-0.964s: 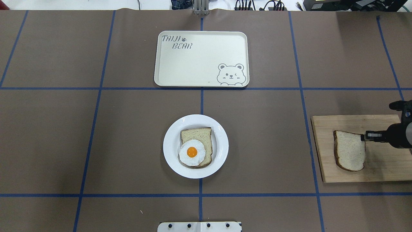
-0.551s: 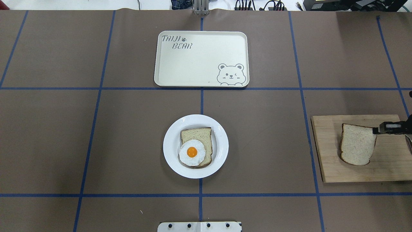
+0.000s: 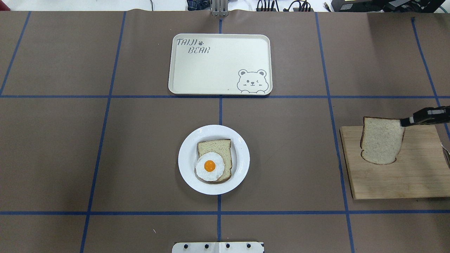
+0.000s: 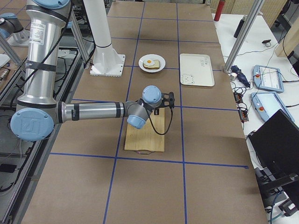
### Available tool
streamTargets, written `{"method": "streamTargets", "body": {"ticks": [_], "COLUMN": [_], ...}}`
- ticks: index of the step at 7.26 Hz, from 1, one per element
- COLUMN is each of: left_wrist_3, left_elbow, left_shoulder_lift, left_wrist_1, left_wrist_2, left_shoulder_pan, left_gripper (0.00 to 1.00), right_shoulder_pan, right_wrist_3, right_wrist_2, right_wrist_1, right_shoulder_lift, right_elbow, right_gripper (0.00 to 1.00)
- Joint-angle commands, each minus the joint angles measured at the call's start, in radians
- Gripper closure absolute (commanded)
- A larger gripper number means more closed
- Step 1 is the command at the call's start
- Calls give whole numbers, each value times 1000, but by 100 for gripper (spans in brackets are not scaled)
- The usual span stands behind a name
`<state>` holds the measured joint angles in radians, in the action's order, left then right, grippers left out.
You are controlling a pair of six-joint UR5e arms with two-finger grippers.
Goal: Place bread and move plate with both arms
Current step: 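Lift the bread with the right gripper and carry it over the plate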
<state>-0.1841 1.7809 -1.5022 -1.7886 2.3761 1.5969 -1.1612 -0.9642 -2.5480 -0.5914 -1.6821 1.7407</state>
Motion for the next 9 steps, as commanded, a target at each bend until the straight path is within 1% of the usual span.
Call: {"method": "streamTargets", "body": {"ticks": [1,2,3,4,5,7,9], "left_wrist_3": [0,0,0,0,0,0,0], "left_elbow": [3,3,3,3,2,0,-3], "left_shoulder_lift": [2,3,5,10,10,31,39], "left_wrist_1": [0,2,0,0,0,0,2], "left_wrist_2": [0,0,0,2,14,25,25], "left_shoulder_pan": [1,1,1,5,12,14,37], "left_gripper": [2,2,2,2,2,2,2], "right_shoulder_pan": [9,61,152,270,375,547,673], "right_wrist_3": [-16,-57,-86,-131,-187,-237,-234], "right_wrist_2": [-20,-12,42,187,309,492,621], "right_wrist_1": [1,-2,-4,-4,-4,-24,-135], "right_shoulder_lift": [166,220,285,339,385,482,573], "right_elbow": [5,14,13,16,22,14,5], "right_gripper": [100,100,100,100,100,100,100]}}
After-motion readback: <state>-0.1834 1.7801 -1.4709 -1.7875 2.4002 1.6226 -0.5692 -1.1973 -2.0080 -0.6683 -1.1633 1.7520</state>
